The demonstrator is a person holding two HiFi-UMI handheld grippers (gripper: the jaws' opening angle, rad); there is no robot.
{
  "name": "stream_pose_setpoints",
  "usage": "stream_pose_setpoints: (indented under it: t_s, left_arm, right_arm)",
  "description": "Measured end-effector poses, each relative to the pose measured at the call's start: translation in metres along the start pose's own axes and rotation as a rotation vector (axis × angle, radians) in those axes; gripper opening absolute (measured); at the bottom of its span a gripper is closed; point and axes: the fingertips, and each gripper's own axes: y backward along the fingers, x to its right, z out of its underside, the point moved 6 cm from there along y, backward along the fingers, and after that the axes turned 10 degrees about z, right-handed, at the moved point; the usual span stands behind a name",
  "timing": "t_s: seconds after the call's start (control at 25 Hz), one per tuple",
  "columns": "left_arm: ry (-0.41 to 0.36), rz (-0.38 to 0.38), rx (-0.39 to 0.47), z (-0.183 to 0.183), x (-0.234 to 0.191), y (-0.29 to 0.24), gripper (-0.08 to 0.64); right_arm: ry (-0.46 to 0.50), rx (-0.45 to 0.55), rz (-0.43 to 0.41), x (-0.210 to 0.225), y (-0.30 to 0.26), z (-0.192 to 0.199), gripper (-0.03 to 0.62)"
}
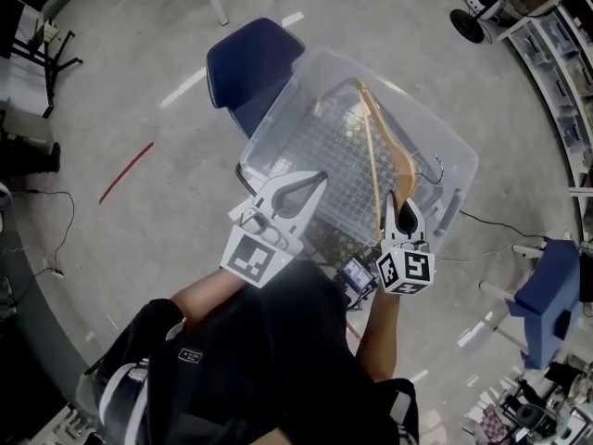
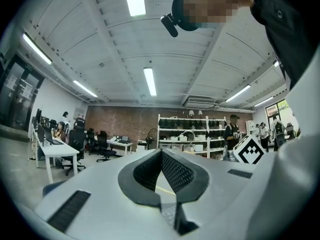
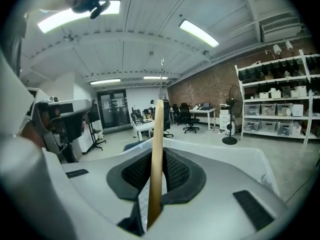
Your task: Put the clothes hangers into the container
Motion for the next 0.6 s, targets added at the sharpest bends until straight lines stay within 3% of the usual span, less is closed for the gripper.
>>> stream_pose_setpoints:
  t_s: [0.6]
  left_arm:
    - [0.028, 0.048, -0.005, 0.007, -0.053, -0.037, 0.025]
  right_arm:
    - [-0.012, -0.231, -0.003, 0.018, -0.100, 0.061, 0.068]
